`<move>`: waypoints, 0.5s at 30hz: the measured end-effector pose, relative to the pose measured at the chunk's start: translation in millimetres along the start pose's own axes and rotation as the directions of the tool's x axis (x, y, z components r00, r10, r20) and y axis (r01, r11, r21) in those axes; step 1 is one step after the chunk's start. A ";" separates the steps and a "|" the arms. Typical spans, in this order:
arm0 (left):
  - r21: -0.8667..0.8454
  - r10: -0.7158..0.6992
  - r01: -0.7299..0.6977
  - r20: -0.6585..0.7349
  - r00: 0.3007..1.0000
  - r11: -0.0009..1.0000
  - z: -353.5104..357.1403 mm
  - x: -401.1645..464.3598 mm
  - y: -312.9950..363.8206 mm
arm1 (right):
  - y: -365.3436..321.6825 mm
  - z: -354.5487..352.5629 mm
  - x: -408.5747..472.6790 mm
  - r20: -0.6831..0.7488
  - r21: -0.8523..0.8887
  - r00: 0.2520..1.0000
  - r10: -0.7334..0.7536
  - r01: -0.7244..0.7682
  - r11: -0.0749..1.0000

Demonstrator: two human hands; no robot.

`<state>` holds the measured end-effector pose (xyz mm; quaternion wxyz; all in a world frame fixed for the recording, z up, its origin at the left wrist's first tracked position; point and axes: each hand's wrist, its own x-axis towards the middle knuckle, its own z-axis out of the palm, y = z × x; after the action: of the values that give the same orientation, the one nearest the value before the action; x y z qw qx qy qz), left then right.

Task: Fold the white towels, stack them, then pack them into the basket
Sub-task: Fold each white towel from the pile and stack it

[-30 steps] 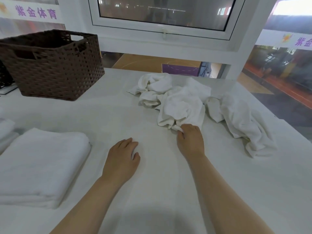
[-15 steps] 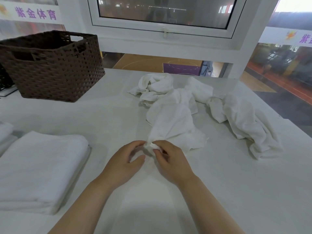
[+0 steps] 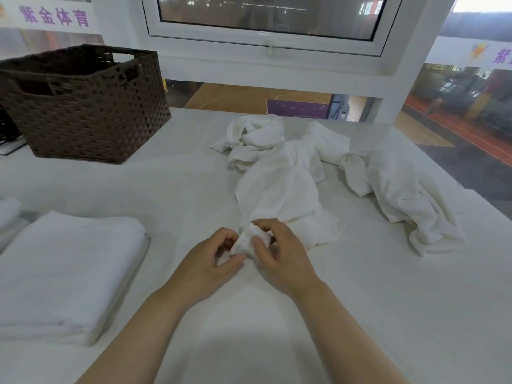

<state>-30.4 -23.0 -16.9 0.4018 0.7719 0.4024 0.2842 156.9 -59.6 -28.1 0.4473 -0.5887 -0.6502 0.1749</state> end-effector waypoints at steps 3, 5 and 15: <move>0.021 0.007 -0.006 -0.020 1.000 1.000 -0.2 2.6 -3.8 | 0.3 -0.7 -0.3 0.081 -0.044 0.991 -0.105 0.109 0.993; 0.044 0.023 -0.022 -0.016 1.000 0.999 -1.0 3.0 -6.2 | -1.3 -1.3 0.5 0.134 -0.074 0.979 -0.154 0.164 0.984; 0.147 0.116 -0.105 -0.069 0.991 0.984 1.3 2.2 -9.3 | 7.0 -9.1 1.1 -0.366 -0.439 0.925 -0.098 -0.079 0.895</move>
<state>-32.0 -18.4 -25.2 0.3133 0.8084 0.3932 0.3061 168.4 -59.6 -28.1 0.4182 -0.6949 -0.5768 -0.0982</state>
